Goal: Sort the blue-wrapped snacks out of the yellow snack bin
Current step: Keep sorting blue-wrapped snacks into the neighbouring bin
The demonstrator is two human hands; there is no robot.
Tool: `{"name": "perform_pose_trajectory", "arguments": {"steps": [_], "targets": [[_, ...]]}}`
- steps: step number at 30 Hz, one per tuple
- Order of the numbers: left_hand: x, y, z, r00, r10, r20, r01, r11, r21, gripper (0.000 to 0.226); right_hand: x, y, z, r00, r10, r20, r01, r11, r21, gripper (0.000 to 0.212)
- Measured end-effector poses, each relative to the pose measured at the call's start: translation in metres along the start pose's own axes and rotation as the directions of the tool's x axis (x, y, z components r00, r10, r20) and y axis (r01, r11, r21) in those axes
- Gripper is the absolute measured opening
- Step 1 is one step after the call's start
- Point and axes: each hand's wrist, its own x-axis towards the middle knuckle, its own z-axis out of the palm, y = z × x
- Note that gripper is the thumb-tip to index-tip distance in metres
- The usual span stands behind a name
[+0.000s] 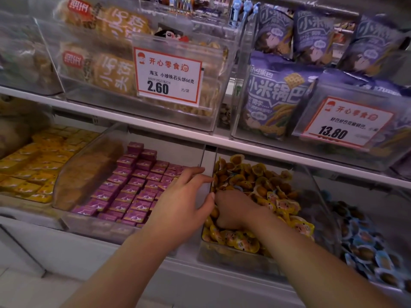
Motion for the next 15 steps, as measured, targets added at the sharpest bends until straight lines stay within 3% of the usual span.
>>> {"name": "perform_pose_trajectory", "arguments": {"steps": [4, 9, 12, 15], "targets": [[-0.001, -0.003, 0.000, 1.000, 0.008, -0.003, -0.008, 1.000, -0.025, 0.034, 0.003, 0.006, 0.002, 1.000, -0.028, 0.010, 0.027, 0.997, 0.069, 0.022], [0.000, 0.000, -0.002, 1.000, 0.006, 0.008, -0.006, 1.000, -0.022, 0.035, -0.007, 0.013, -0.007, 0.996, -0.040, -0.081, 0.066, 0.940, 0.336, 0.023], [0.001, 0.006, -0.004, 1.000, 0.009, -0.016, -0.008, 0.998, 0.056, 0.035, -0.020, 0.020, -0.017, 0.981, 0.054, -0.186, 0.057, 0.835, 0.547, 0.017], [-0.001, 0.025, -0.001, 0.980, 0.145, -0.133, -0.127, 0.982, 0.139, 0.032, -0.040, 0.031, -0.028, 0.938, 0.163, -0.307, 0.111, 0.697, 0.709, 0.014]]}}
